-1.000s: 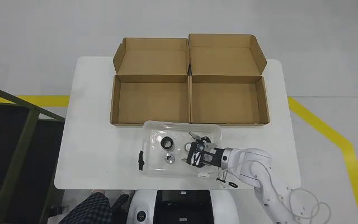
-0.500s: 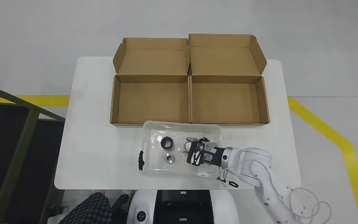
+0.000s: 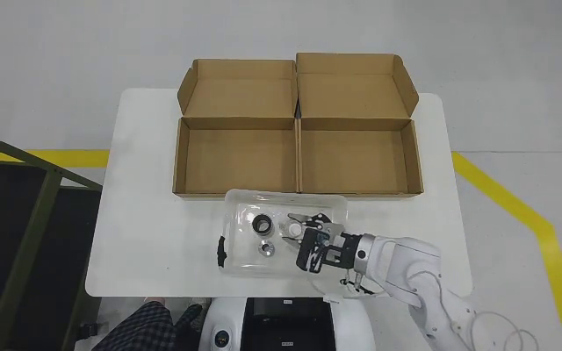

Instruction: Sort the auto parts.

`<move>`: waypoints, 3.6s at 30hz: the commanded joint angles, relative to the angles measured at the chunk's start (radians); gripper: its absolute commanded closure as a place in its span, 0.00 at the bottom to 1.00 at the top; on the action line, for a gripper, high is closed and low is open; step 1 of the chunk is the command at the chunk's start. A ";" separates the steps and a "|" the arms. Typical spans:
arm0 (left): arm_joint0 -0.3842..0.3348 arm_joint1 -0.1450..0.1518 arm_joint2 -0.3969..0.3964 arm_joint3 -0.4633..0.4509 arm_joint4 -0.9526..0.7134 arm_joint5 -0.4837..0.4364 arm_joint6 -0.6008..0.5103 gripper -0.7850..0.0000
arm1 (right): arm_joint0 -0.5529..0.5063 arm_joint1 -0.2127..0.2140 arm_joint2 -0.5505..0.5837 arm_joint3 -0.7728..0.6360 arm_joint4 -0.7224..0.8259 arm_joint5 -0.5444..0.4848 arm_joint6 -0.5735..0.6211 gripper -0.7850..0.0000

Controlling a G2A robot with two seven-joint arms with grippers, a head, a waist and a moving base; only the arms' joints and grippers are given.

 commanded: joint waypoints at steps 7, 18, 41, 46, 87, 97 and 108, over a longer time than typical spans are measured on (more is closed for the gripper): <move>0.000 0.000 0.000 0.000 0.000 0.000 0.000 0.00 | 0.003 0.001 0.053 -0.027 0.107 0.044 -0.159 1.00; 0.000 0.000 0.000 0.000 0.000 0.000 0.000 0.00 | 0.020 0.012 0.173 -0.001 0.293 0.002 -0.274 1.00; 0.000 0.000 0.000 0.000 0.000 0.000 0.000 0.00 | -0.041 0.023 0.346 -0.025 0.427 0.033 -0.435 1.00; 0.000 0.000 0.000 0.000 0.000 0.000 0.000 0.00 | -0.060 0.025 0.378 -0.038 0.430 0.026 -0.457 1.00; 0.000 0.000 0.000 0.000 0.000 0.000 0.000 0.00 | 0.054 0.014 0.191 0.124 0.196 0.206 -0.202 1.00; 0.000 0.000 0.000 0.000 0.000 0.000 0.000 0.00 | 0.198 -0.004 0.086 0.285 0.201 0.285 -0.065 1.00; 0.000 0.000 0.000 0.000 0.000 0.000 0.000 0.00 | 0.296 -0.029 -0.015 0.379 0.176 0.377 0.014 1.00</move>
